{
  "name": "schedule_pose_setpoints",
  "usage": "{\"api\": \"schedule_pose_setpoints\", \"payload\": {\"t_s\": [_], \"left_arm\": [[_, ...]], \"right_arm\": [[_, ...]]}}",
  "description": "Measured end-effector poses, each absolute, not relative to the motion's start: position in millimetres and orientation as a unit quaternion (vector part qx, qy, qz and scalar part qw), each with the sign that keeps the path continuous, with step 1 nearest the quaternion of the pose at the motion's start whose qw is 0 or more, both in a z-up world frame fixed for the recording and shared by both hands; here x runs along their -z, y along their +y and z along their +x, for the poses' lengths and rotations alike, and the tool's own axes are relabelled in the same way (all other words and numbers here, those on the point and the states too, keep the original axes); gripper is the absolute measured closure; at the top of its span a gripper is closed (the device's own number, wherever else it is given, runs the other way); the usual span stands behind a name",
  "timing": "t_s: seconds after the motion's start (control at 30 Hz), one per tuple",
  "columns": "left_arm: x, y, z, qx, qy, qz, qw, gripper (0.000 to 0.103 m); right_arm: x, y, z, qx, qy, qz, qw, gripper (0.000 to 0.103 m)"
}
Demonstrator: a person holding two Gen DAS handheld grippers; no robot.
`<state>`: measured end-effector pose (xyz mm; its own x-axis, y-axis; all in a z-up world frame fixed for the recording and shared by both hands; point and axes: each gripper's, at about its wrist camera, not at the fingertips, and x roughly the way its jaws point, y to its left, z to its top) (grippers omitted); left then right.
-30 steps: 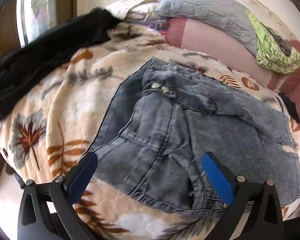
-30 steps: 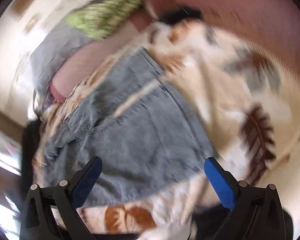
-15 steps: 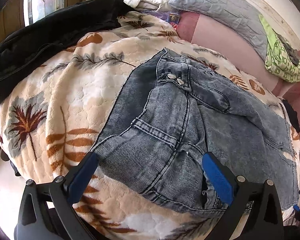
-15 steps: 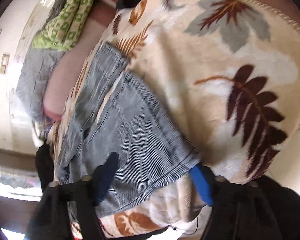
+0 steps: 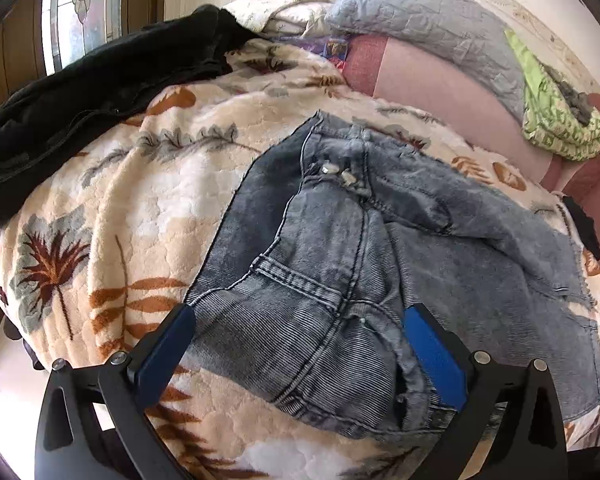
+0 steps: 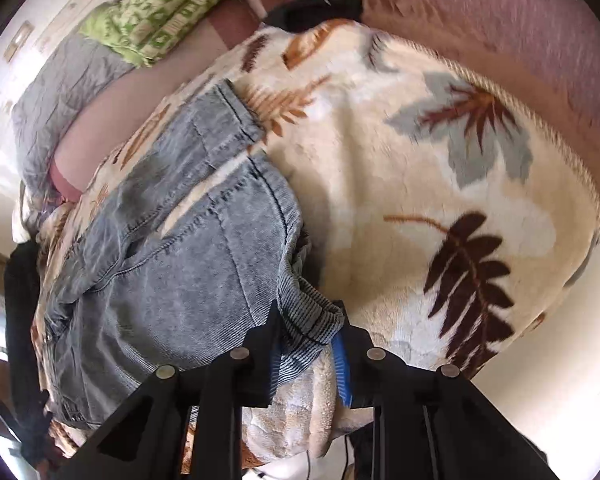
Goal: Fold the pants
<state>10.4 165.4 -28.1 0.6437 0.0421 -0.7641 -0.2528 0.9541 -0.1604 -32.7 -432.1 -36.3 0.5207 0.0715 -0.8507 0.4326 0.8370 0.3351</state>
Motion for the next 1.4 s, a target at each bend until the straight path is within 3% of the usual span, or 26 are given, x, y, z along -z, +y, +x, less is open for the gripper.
{"api": "schedule_pose_setpoints", "payload": {"t_s": [0.17, 0.47, 0.5, 0.6, 0.7, 0.77, 0.8, 0.87, 0.97, 1.07, 1.1, 1.13, 1.17, 1.2, 1.4], "left_arm": [[6.4, 173.7, -7.7, -0.089, 0.39, -0.138, 0.906, 0.0], [52.4, 212.0, 0.2, -0.093, 0.477, -0.271, 0.831, 0.0], [53.8, 212.0, -0.4, -0.092, 0.479, -0.277, 0.828, 0.0], [61.5, 211.0, 2.9, -0.076, 0.493, -0.292, 0.816, 0.002], [57.7, 210.1, 7.5, -0.093, 0.49, -0.281, 0.82, 0.013], [52.1, 210.3, 11.3, -0.099, 0.488, -0.27, 0.824, 0.046], [50.8, 210.1, 13.4, -0.099, 0.489, -0.263, 0.826, 0.053], [48.5, 209.7, 16.1, -0.1, 0.489, -0.25, 0.829, 0.078], [44.7, 206.3, 17.4, -0.109, 0.478, -0.228, 0.842, 0.09], [43.8, 206.2, 16.6, -0.11, 0.472, -0.22, 0.847, 0.092], [43.2, 205.7, 16.4, -0.111, 0.472, -0.217, 0.847, 0.092], [42.3, 205.5, 16.6, -0.11, 0.471, -0.216, 0.848, 0.093], [41.3, 205.4, 17.3, -0.108, 0.471, -0.215, 0.848, 0.094], [40.3, 205.6, 17.1, -0.107, 0.471, -0.214, 0.849, 0.095], [19.1, 199.1, 13.7, -0.106, 0.442, -0.2, 0.868, 0.098]], "right_arm": [[4.8, -424.6, -38.6, 0.109, 0.433, 0.22, 0.867, 0.081], [36.8, -433.8, -28.2, 0.083, 0.464, 0.242, 0.848, 0.08], [36.4, -434.6, -27.9, 0.078, 0.462, 0.245, 0.849, 0.078], [44.3, -437.4, -25.9, 0.068, 0.478, 0.259, 0.836, 0.052], [47.7, -442.7, -25.9, 0.061, 0.483, 0.281, 0.827, 0.044], [46.5, -449.8, -31.2, 0.058, 0.477, 0.313, 0.819, 0.041], [45.4, -455.4, -37.5, 0.059, 0.468, 0.334, 0.816, 0.038], [45.0, -463.2, -50.8, 0.063, 0.456, 0.365, 0.81, 0.034], [53.3, -470.2, -60.7, 0.071, 0.461, 0.394, 0.792, 0.034], [61.3, -470.8, -55.3, 0.07, 0.468, 0.409, 0.78, 0.034], [65.2, -468.8, -50.0, 0.07, 0.475, 0.409, 0.776, 0.036], [66.4, -466.5, -46.2, 0.079, 0.482, 0.399, 0.776, 0.058], [66.5, -463.0, -42.3, 0.088, 0.49, 0.382, 0.779, 0.072], [65.6, -458.9, -40.1, 0.09, 0.494, 0.37, 0.782, 0.078], [26.5, -432.9, -33.9, 0.098, 0.482, 0.269, 0.828, 0.082]]}}
